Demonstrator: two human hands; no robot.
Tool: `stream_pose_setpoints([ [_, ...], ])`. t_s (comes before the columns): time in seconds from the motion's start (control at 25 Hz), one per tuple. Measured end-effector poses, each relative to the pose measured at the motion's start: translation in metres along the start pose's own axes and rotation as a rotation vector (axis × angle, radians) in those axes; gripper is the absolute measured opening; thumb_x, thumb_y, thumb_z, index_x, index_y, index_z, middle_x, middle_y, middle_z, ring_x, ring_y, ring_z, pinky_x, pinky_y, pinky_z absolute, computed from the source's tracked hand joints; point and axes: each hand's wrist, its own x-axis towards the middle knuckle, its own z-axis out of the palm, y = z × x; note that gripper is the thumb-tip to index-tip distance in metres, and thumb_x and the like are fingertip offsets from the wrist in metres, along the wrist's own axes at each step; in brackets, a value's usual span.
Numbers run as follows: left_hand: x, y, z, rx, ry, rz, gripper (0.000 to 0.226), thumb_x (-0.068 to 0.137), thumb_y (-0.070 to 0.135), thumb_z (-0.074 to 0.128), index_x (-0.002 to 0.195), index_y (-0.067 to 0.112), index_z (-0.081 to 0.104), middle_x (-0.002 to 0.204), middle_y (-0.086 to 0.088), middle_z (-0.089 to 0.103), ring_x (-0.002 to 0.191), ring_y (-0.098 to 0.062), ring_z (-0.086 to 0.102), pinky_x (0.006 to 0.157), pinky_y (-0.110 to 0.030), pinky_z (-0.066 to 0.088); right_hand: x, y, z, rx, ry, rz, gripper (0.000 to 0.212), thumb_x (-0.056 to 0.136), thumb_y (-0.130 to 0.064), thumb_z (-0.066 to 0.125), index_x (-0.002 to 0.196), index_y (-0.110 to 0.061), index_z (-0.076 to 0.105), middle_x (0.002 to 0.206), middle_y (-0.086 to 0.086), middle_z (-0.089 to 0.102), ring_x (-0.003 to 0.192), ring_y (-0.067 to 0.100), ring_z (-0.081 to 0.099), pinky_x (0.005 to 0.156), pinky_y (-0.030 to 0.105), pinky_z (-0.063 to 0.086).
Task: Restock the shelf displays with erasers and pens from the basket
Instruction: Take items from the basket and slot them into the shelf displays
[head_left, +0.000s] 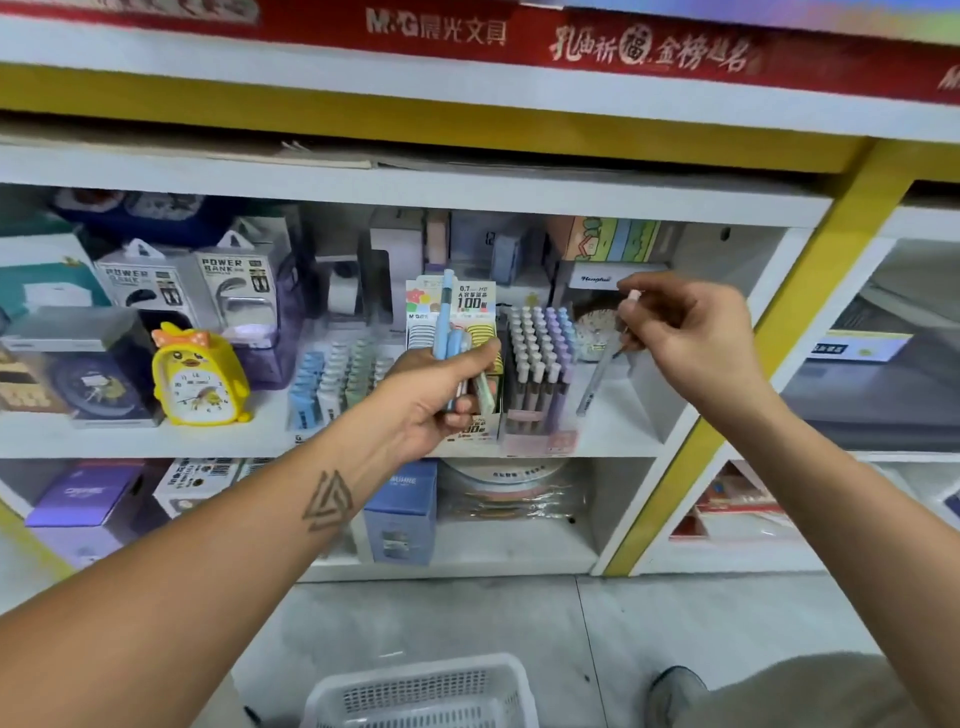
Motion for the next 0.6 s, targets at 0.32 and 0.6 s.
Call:
stream_pose_setpoints([
  [0.32, 0.013, 0.002, 0.01, -0.002, -0.046, -0.048, 0.022, 0.084, 0.023, 0.076, 0.083, 0.004, 0.065, 0.069, -0.015, 0.067, 0.043, -0.011, 0.041, 0.036, -0.017, 0.031, -0.002, 0.024, 0.017, -0.309, -0.154, -0.081, 0.023, 0.096, -0.022, 0.065, 0.094, -0.037, 0.048, 0.084, -0.011, 0.071, 0.074, -0.006, 0.068, 0.066, 0.012, 0.053],
  [0.6, 0.016, 0.002, 0.012, 0.016, -0.096, -0.039, 0.024, 0.086, 0.022, 0.073, 0.093, 0.0, 0.066, 0.071, -0.015, 0.067, 0.043, -0.01, 0.041, 0.037, -0.017, 0.029, -0.005, 0.032, 0.022, -0.339, -0.238, -0.125, 0.027, 0.093, -0.011, 0.067, 0.09, -0.031, 0.05, 0.079, -0.011, 0.071, 0.073, -0.006, 0.067, 0.067, 0.01, 0.052],
])
